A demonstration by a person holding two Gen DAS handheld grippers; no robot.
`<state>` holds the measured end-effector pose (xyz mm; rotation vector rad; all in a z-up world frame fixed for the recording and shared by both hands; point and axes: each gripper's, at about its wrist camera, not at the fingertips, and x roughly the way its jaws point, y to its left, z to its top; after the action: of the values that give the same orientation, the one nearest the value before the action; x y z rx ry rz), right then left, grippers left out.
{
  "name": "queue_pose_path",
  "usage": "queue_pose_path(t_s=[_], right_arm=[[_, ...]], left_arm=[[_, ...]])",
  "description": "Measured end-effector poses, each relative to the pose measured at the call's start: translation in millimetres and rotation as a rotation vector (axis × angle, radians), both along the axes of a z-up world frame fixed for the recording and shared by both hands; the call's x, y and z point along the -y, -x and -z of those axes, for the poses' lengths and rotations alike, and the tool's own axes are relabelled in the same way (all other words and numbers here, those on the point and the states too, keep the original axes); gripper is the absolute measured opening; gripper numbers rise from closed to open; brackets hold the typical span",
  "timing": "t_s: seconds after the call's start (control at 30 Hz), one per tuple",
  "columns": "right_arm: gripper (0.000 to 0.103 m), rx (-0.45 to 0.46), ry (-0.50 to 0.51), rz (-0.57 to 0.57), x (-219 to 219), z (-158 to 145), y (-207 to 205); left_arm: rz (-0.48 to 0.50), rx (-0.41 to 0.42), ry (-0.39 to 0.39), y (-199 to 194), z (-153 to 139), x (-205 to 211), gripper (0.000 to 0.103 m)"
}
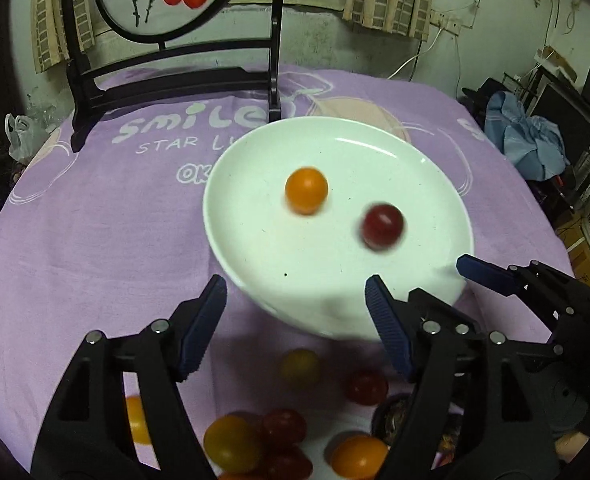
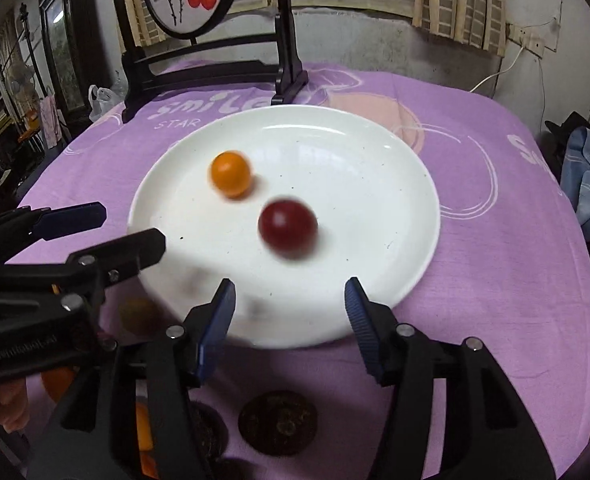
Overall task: Organize fruits
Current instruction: 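Grasp a mandarin with the left tool while the right tool carries the red tomato, then release the mandarin and red tomato onto the white plate with both tools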
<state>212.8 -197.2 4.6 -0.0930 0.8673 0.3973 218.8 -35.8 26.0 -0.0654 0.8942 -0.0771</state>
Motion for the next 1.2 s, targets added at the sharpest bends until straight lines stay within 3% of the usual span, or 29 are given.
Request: queue_pose_path(t_s=[0.27, 0.5, 0.8, 0.9, 1.03, 1.2], right_arm=[[0.062, 0.018, 0.005, -0.043, 27, -14, 76], [0.064, -0.005, 0.048, -0.086, 31, 4, 148], [0.063, -0.089, 0.073, -0.065, 10, 37, 153], [0.048, -0.059, 0.072, -0.037, 9, 41, 151], [0.045, -0.056, 0.006, -0.01, 18, 38, 153], [0.045, -0.047, -0.079, -0.032, 25, 32, 166]], left_arm=[[0.003, 0.053, -0.023, 72, -7, -27, 0.086], [-0.029, 0.076, -0.03, 127, 6, -49, 0.091], [-0.014, 0.04, -0.054, 161, 29, -54, 0.092], [-0.003, 0.019, -0.071, 164, 36, -51, 0.092], [0.008, -0.002, -0.085, 168, 42, -48, 0.092], [0.02, -0.056, -0.022, 173, 49, -48, 0.091]])
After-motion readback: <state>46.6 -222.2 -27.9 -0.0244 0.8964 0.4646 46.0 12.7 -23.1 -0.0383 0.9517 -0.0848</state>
